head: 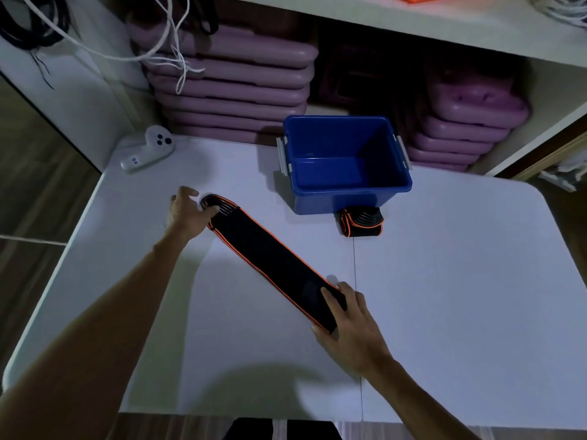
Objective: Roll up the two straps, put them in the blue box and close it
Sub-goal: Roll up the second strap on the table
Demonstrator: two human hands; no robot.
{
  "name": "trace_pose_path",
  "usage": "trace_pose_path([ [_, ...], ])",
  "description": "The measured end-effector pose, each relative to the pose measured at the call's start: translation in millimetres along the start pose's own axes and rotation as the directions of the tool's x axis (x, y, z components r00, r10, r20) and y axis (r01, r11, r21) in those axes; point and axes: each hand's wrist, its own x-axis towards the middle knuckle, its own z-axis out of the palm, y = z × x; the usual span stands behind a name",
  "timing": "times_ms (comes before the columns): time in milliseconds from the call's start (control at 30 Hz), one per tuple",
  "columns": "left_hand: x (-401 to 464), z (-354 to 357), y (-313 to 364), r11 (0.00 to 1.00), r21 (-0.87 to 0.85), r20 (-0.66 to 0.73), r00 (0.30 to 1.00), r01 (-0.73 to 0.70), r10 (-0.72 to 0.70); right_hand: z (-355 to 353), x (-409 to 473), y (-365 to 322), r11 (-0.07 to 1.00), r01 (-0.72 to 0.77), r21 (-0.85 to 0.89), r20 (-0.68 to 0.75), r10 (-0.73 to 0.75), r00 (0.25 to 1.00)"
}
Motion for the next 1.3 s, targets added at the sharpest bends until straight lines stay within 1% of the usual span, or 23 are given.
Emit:
trace_pose_path([
  [33, -8, 2, 1, 0.999, -0.043, -0.008, 0.999, 0.032, -0.033, 0, -2, 0, 1.0, 0.006, 0.003, 0.001, -0.006, 1.0],
  [67, -20, 5, 1, 0.999, -0.051, -0.056, 0.998, 0.014, -0.016, 0, -3, 0, 1.0, 0.012, 0.004, -0.003, -0.012, 1.0],
  [100, -34, 10, 0, 0.997, -0.015, -0.133, 0.989, -0.073, 0.07, 1, -3, 1, 1.0, 0.017, 0.003, -0.011, -0.017, 1.0],
  [133, -51, 19, -2, 0.977, 0.061, -0.196, 0.957, -0.204, 0.212, 1, -3, 1, 1.0, 0.021, -0.005, -0.016, -0.021, 1.0],
  [167, -68, 31, -5, 0.932, 0.161, -0.201, 0.914, -0.325, 0.353, 2, -4, 1, 1.0, 0.02, -0.018, -0.019, -0.021, 1.0],
  [200, -84, 44, -9, 0.873, 0.25, -0.158, 0.872, -0.418, 0.463, 3, -4, 1, 0.999, 0.017, -0.028, -0.02, -0.018, 1.0],
  [233, -97, 58, -15, 0.823, 0.312, -0.082, 0.85, -0.475, 0.521, 4, -4, 1, 1.0, 0.012, -0.027, -0.025, -0.013, 1.0],
  [267, -106, 70, -20, 0.787, 0.361, -0.004, 0.843, -0.501, 0.538, 5, -4, 0, 1.0, 0.007, -0.018, -0.033, -0.008, 0.999],
  [333, -111, 85, -28, 0.754, 0.432, 0.094, 0.856, -0.496, 0.509, 7, -4, -1, 1.0, 0.003, -0.005, -0.051, -0.003, 0.999],
  [433, -102, 85, -28, 0.73, 0.478, 0.127, 0.861, -0.488, 0.492, 10, -3, -1, 1.0, 0.003, -0.014, -0.07, -0.004, 0.998],
  [567, -91, 78, -29, 0.705, 0.519, 0.178, 0.868, -0.484, 0.464, 9, -8, -2, 1.0, 0.001, -0.009, -0.057, -0.002, 0.998],
  [633, -89, 78, -31, 0.697, 0.525, 0.183, 0.865, -0.488, 0.468, 10, -11, -3, 1.0, 0.008, -0.012, -0.037, -0.009, 0.999],
  [700, -88, 79, -31, 0.705, 0.536, 0.176, 0.878, -0.465, 0.446, 11, -12, -3, 1.0, 0.027, -0.006, 0.0, -0.027, 1.0],
  [800, -99, 78, -25, 0.709, 0.566, 0.102, 0.889, -0.42, 0.446, 9, -12, 5, 0.991, 0.129, 0.018, 0.109, -0.13, 0.985],
  [867, -126, 77, -20, 0.719, 0.538, 0.066, 0.872, -0.44, 0.485, 5, -11, 19, 0.971, 0.232, 0.065, 0.202, -0.241, 0.949],
  [933, -167, 79, -18, 0.7, 0.485, 0.082, 0.824, -0.525, 0.561, 0, -6, 36, 0.938, 0.322, 0.127, 0.277, -0.345, 0.897],
  [1000, -212, 85, -23, 0.668, 0.417, 0.158, 0.773, -0.616, 0.614, -5, 4, 52, 0.897, 0.409, 0.17, 0.303, -0.442, 0.844],
  [1067, -249, 95, -33, 0.657, 0.373, 0.238, 0.752, -0.655, 0.615, -8, 16, 63, 0.855, 0.492, 0.161, 0.293, -0.518, 0.804],
  [1167, -283, 109, -41, 0.657, 0.419, 0.286, 0.778, -0.627, 0.56, -11, 31, 72, 0.781, 0.621, 0.059, 0.257, -0.613, 0.747],
  [1300, -297, 127, -32, 0.692, 0.48, 0.191, 0.834, -0.539, 0.517, -13, 43, 77, 0.662, 0.749, -0.041, 0.218, -0.725, 0.653],
])
